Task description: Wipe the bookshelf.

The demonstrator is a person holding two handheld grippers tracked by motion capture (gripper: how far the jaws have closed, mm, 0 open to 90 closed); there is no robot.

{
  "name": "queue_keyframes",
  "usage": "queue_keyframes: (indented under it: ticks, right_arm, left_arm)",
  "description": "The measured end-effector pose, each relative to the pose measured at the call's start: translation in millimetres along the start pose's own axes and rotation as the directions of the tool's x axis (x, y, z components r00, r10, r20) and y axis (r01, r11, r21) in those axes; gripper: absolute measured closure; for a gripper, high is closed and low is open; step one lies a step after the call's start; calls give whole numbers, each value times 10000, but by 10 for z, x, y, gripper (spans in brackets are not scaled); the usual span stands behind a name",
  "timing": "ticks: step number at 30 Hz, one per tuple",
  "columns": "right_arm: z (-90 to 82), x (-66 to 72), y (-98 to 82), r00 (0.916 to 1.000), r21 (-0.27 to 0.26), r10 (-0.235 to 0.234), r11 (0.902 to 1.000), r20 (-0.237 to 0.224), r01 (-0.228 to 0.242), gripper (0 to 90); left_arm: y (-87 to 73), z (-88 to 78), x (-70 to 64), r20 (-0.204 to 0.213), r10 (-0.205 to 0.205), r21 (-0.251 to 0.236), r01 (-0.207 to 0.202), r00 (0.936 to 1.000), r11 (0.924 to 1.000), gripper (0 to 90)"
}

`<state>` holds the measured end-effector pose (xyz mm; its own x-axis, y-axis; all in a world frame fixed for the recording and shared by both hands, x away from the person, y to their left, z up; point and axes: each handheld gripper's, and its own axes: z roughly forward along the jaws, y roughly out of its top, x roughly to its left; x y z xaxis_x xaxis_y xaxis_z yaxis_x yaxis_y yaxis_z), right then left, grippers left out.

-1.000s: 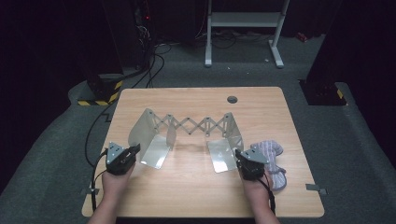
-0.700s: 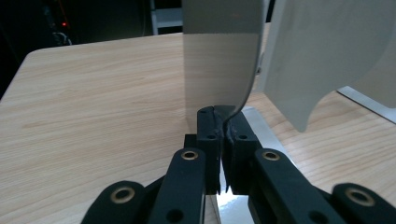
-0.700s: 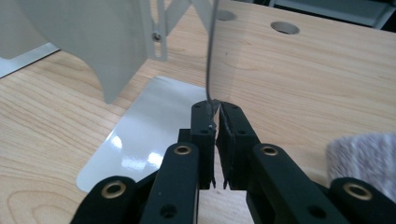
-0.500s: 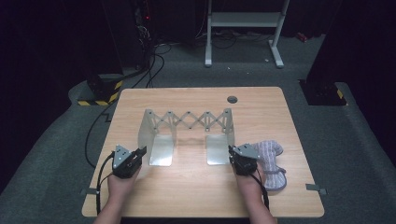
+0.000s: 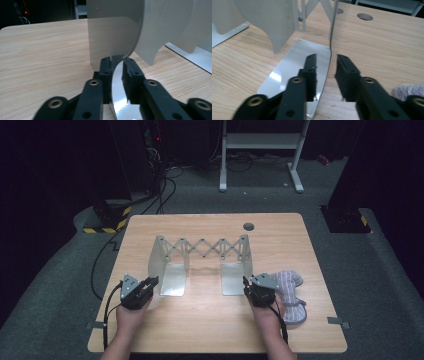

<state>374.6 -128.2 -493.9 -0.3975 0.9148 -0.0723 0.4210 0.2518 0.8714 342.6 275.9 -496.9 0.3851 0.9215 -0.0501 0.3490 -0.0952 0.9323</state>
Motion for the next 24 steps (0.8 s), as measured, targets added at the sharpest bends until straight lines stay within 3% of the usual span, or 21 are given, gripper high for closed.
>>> queue_keyframes:
  ticks: [3, 8, 11, 13, 16, 19, 21, 24]
  right_arm:
    - [-85, 15, -22, 10000, -124, 54, 9999, -19, -54, 569]
    - [-251, 59, -90, 9994, -167, 182, 9997, -283, -187, 484]
    - [-308, 104, -121, 9984, -82, 180, 9998, -535, -185, 501]
    - [-347, 142, -126, 9977, -166, 181, 9997, -651, -192, 542]
    - [-372, 204, -143, 9953, -226, 202, 9995, -950, -224, 572]
    - [-346, 304, -181, 9929, -161, -122, 9998, -1180, 104, 578]
    - [-311, 363, -196, 9903, -114, -350, 9994, -1346, 338, 571]
    - [-287, 415, -209, 9879, -138, -632, 9980, -1414, 618, 558]
  left_arm:
    - [8, -85, -7, -146, -256, 50, 256, 9996, 9997, 605]
    - [-53, -286, -140, -21, -151, -184, 151, 9999, 9997, 509]
    - [-151, -320, -231, 396, -357, -179, 364, 9986, 9992, 485]
    - [-204, -290, -331, 895, -366, 70, 361, 9953, 9993, 473]
    - [-251, -198, -523, 1494, 430, 462, -504, 9878, 9977, 465]
    - [-257, -112, -642, 1897, 986, 603, -1118, 9769, 9919, 460]
    - [-261, -89, -672, 1924, 1267, 669, -1418, 9731, 9876, 460]
    - [-267, -86, -652, 1915, 1304, 722, -1464, 9728, 9866, 460]
